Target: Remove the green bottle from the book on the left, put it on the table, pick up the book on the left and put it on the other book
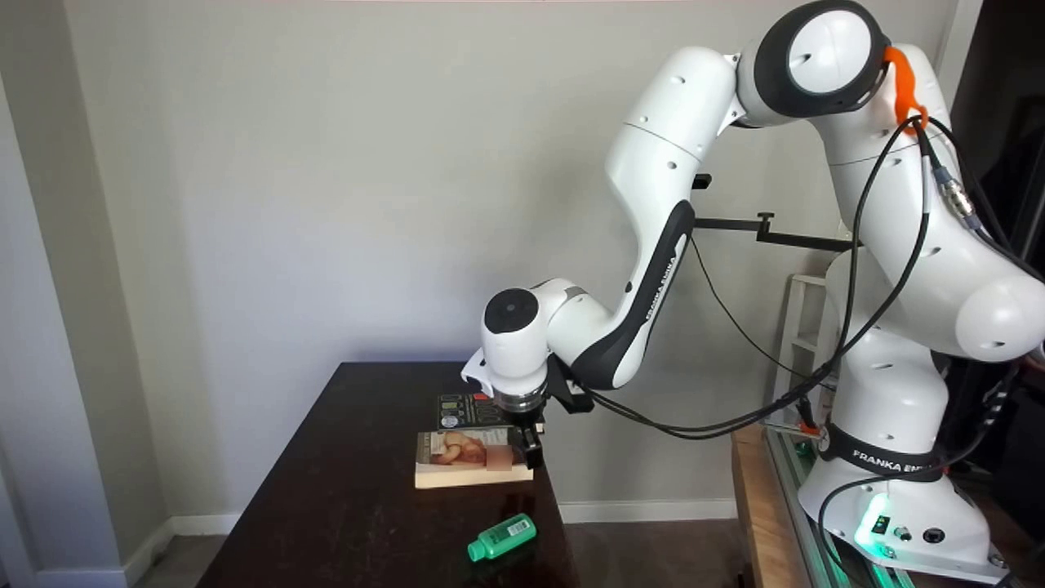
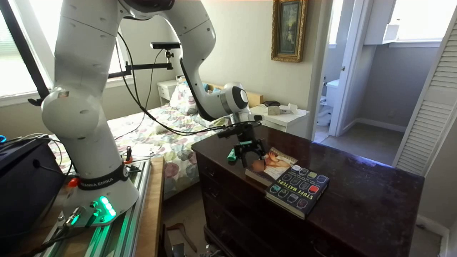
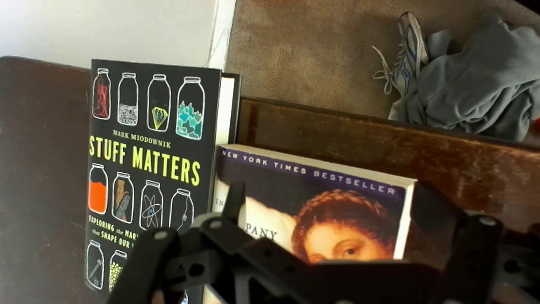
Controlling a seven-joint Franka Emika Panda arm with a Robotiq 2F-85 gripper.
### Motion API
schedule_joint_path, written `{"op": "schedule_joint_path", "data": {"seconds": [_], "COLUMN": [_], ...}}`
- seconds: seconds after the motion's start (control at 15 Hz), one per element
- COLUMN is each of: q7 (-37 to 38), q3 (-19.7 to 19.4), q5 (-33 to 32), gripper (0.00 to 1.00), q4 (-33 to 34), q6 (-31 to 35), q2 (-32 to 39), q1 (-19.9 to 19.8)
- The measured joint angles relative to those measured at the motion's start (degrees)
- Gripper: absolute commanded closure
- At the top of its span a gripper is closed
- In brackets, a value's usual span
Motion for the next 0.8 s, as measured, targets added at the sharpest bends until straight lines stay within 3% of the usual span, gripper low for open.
{"op": "schedule_joint_path", "data": {"seconds": [0.8], "q7": [-0.45], "q3": [1.95], "q5": [-0.89], "gripper": [0.0], "q4": [0.0], "q6": [-2.82], "q2": [0.0], "q1": [-1.84]}}
